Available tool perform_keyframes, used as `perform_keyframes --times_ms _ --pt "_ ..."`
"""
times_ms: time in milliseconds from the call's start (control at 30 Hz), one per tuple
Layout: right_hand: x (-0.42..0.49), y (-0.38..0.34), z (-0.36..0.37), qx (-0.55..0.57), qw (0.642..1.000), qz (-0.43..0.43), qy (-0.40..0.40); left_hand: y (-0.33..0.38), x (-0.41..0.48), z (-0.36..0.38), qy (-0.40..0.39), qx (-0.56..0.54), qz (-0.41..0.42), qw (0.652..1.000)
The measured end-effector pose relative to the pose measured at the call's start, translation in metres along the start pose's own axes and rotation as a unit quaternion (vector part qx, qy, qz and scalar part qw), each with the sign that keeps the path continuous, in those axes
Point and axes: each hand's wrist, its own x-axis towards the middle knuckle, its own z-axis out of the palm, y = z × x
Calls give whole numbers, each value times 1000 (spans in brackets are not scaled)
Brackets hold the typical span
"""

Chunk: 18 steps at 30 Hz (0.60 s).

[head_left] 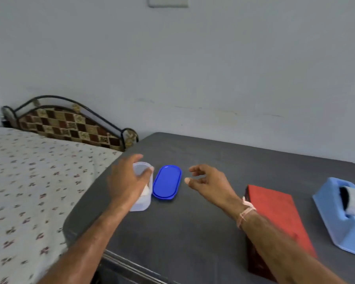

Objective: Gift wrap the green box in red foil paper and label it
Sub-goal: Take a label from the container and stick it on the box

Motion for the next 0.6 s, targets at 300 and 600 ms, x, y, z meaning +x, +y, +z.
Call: perform_keyframes --times_ms 300,600 --pt "88 -58 102 -191 959 -158 -137 -68 -7 -26 -143 -121 -134 973" --pt "107 -62 151 -444 837 -178 -266 -84 -8 -15 -150 -192 -128 961"
